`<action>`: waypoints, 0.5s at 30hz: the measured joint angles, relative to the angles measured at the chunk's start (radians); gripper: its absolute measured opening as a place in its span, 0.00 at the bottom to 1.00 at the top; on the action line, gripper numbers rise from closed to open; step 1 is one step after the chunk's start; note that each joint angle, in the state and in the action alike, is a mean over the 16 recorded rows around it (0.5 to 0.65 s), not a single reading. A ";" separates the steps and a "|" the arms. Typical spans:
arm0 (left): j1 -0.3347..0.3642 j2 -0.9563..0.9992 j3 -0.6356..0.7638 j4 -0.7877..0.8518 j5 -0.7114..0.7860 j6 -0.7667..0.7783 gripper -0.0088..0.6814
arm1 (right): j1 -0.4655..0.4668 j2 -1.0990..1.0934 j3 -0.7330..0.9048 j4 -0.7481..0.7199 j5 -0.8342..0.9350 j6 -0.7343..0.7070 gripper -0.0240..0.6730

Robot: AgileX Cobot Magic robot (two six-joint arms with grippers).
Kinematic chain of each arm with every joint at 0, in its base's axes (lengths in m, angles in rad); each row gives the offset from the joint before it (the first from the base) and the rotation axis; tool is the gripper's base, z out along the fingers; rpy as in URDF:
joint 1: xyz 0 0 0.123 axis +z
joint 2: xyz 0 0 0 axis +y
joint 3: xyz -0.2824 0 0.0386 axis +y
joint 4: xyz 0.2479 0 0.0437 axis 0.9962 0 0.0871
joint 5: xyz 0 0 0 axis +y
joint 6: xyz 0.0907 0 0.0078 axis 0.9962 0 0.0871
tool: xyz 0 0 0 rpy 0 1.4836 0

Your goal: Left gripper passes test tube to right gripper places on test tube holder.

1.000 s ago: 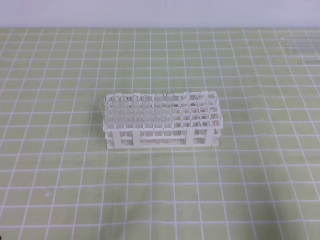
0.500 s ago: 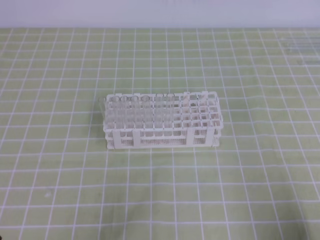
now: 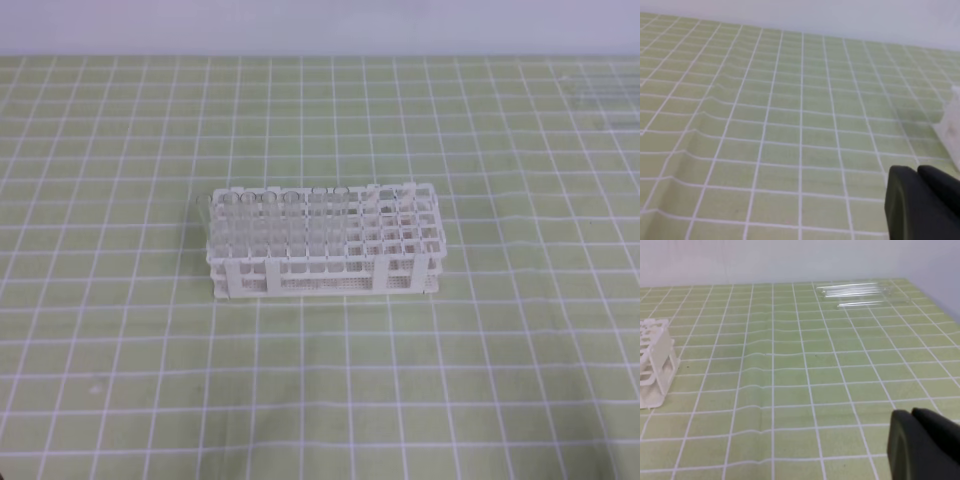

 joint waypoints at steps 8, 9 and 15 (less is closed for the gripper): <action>0.000 0.001 0.001 -0.345 0.004 0.375 0.01 | 0.000 0.000 0.000 0.000 -0.001 -0.001 0.03; 0.000 0.001 0.001 -0.392 0.006 0.421 0.01 | 0.000 0.000 0.000 0.000 -0.001 -0.001 0.03; 0.000 0.000 -0.001 -0.660 0.034 0.682 0.01 | -0.001 0.000 0.000 0.000 -0.001 -0.001 0.03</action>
